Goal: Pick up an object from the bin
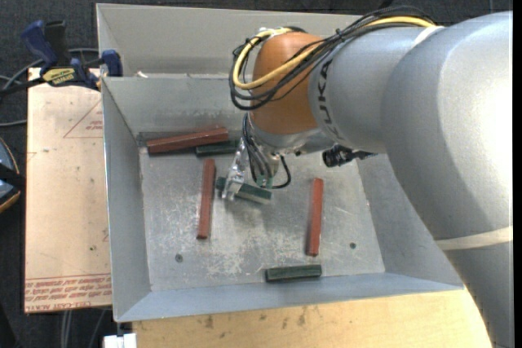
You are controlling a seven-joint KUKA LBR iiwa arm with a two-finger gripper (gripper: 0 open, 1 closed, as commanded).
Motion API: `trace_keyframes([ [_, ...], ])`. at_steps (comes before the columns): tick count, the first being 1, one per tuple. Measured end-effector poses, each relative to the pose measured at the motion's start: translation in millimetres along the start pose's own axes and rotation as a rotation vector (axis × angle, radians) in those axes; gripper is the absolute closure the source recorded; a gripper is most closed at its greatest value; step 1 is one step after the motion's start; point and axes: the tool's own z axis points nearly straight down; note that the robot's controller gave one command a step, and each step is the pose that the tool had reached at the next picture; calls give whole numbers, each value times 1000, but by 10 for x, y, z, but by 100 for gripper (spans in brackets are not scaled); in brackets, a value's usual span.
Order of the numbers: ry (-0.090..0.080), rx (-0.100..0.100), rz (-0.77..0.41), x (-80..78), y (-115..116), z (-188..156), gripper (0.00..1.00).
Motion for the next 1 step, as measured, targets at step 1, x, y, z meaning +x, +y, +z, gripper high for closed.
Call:
trace_keyframes([
  [1,0,0,-1,2,1,-198,100],
])
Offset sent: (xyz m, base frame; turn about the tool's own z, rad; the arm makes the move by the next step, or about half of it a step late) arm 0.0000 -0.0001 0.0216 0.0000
